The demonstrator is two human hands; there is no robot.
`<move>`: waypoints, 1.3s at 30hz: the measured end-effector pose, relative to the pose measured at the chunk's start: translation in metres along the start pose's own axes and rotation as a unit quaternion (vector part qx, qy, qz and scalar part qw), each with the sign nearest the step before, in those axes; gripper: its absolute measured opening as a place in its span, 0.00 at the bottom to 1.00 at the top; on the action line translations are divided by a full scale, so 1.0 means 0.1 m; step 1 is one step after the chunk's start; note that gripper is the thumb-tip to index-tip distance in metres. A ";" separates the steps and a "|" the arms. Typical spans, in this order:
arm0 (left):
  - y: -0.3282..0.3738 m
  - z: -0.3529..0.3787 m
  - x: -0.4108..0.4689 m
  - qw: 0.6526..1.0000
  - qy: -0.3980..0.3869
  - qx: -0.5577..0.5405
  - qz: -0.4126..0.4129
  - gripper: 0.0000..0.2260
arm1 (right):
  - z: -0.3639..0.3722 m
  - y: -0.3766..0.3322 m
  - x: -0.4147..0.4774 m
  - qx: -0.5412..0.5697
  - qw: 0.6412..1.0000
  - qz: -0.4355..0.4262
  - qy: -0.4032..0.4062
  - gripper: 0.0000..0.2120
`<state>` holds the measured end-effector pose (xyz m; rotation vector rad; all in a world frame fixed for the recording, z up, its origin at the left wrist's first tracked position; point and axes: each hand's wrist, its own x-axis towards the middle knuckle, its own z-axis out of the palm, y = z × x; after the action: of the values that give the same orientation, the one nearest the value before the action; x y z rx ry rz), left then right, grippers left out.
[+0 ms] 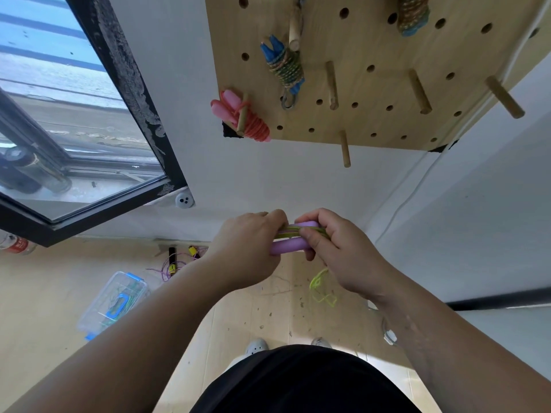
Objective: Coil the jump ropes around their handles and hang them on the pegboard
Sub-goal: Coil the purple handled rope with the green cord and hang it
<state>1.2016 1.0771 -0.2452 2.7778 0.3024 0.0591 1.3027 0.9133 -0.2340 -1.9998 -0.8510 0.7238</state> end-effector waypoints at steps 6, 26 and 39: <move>0.07 0.08 0.08 0.992 -0.096 -0.079 -0.032 0.09 | -0.04 0.06 -0.03 -0.031 0.999 -0.036 -0.007 0.06; -0.04 0.11 0.18 0.977 -0.139 -0.121 -0.106 0.08 | -0.34 0.21 -0.06 -0.361 0.927 -0.072 -0.070 0.12; 0.09 0.03 0.21 0.953 -0.086 -0.269 -0.109 0.08 | -0.38 0.26 0.01 -0.122 0.991 -0.045 0.017 0.19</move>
<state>1.2238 1.0730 -0.2446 2.1785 0.4659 -0.1361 1.3391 0.8849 -0.2377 -2.1647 -1.0443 0.5543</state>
